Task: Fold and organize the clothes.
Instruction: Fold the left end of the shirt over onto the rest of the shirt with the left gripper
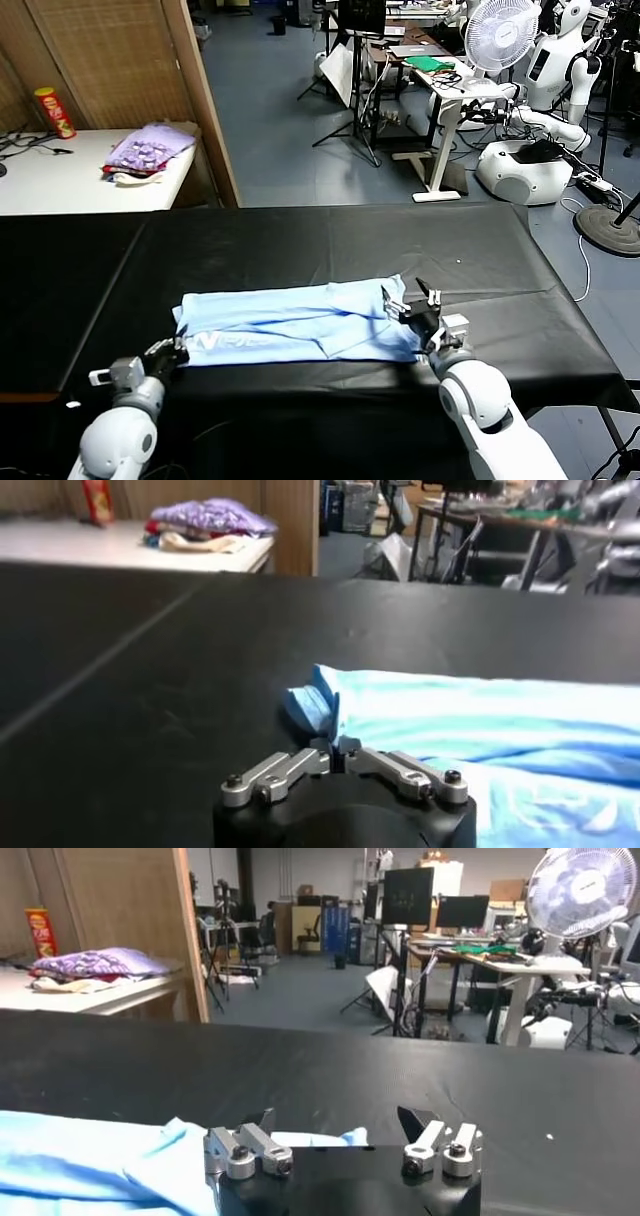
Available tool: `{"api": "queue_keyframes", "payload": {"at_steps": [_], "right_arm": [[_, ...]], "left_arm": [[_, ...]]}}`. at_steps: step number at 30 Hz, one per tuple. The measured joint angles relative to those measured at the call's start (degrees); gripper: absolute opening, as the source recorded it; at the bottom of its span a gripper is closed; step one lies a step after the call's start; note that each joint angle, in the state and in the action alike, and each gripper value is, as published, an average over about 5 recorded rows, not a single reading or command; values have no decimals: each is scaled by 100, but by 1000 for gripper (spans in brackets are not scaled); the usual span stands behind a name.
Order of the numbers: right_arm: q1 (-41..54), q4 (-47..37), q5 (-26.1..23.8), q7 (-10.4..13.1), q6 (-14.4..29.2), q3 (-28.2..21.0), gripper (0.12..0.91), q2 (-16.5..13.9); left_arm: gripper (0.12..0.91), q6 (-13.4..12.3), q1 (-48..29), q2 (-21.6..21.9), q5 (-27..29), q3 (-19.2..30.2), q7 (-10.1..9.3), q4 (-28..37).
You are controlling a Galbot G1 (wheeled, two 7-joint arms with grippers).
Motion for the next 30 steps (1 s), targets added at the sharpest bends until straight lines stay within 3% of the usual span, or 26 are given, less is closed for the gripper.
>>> {"api": "queue_keyframes", "payload": {"at_steps": [8,13,18,24,27,30], "right_arm": [[-66,128,4,26,-20,49,798,37],[-142,200,-23,33,-25,60,798,78],[-237,284,-127,43,-42,136,798,84],[-382,336,-248,53,-47,307,798,84],[-453,329,-294,56,-47,398,798,96],[-490,303,-341,62,-47,457,798,132]], "left_arm": [[154,-174,223,650,1084,-519,126,161],[154,-174,345,1080,1192,-771,106,35],[154,169,286,990,374,-514,-79,-545],[154,539,-65,579,-1217,316,-611,-1263],[154,594,-314,293,-1853,816,-845,-1439],[154,588,-563,-12,-2130,1258,-971,-1485]]}}
